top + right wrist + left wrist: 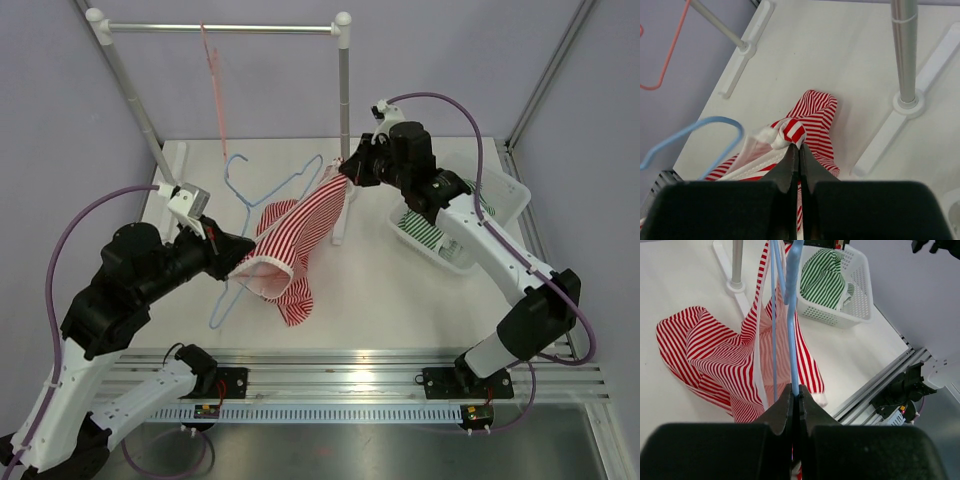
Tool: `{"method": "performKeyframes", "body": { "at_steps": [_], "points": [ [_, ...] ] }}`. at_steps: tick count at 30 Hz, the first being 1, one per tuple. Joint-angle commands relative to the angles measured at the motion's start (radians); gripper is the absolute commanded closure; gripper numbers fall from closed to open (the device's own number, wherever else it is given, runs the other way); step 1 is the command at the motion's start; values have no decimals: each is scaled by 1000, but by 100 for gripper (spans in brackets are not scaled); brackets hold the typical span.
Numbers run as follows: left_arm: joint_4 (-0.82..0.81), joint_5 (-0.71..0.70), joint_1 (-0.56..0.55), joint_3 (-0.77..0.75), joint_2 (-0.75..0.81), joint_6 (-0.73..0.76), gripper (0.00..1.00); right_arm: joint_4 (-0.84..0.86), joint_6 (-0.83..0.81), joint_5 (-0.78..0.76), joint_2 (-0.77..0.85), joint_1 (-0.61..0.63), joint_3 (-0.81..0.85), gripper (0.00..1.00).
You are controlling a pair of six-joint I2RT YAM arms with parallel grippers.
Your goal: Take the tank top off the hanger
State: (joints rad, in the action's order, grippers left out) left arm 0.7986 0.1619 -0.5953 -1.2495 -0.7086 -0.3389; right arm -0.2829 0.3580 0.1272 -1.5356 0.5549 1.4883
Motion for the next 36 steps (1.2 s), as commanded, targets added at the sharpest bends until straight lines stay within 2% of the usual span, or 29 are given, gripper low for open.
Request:
{"method": "performKeyframes", "body": {
  "at_steps": [1, 3, 6, 7, 12, 13, 16, 20, 23, 24, 25, 26, 27, 29, 30, 33, 36],
  "points": [
    [-50, 90, -4, -10, 61, 20, 100, -45, -10, -57, -50, -85, 76, 100],
    [-82, 111, -4, -8, 67, 12, 100, -47, -10, 10, -51, -84, 75, 100],
    [-200, 119, -3, 7, 64, -20, 100, -24, -5, 233, -21, -84, 46, 100],
    [-281, 123, -4, 15, 61, -28, 100, -9, 10, 344, -8, -85, 29, 100],
    [-609, 113, -4, 111, 17, -80, 100, 132, 87, 622, 152, -78, -120, 100],
    [-725, 108, -4, 125, 5, -81, 100, 152, 116, 691, 176, -72, -141, 100],
    [-916, 122, -6, 150, -61, -69, 100, 195, 133, 753, 267, -27, -187, 100],
    [-1156, 131, -9, 177, -158, -17, 100, 157, 118, 827, 350, 29, -169, 100],
    [-1320, 172, -9, 190, -222, 58, 100, 136, 102, 847, 425, 39, -183, 100],
    [-1372, 144, -9, 194, -232, 66, 100, 101, 75, 845, 442, 39, -181, 100],
    [-1395, 119, -9, 203, -239, 73, 100, 38, -9, 783, 471, 39, -177, 100],
    [-1414, 94, -9, 206, -242, 96, 100, -93, -51, 732, 483, 39, -174, 100],
    [-1455, 64, -9, 211, -244, 107, 100, -152, -112, 621, 494, 40, -181, 100],
    [-1478, 56, -9, 211, -236, 135, 100, -258, -136, 521, 509, 39, -241, 100],
    [-1483, 48, -9, 206, -233, 139, 100, -278, -131, 421, 509, 39, -270, 100],
    [-1481, -27, -9, 191, -221, 172, 100, -285, -64, 306, 494, 39, -420, 100],
    [-1489, -134, -9, 183, -215, 219, 100, -202, 20, 287, 476, 39, -586, 100]
  ]
}}
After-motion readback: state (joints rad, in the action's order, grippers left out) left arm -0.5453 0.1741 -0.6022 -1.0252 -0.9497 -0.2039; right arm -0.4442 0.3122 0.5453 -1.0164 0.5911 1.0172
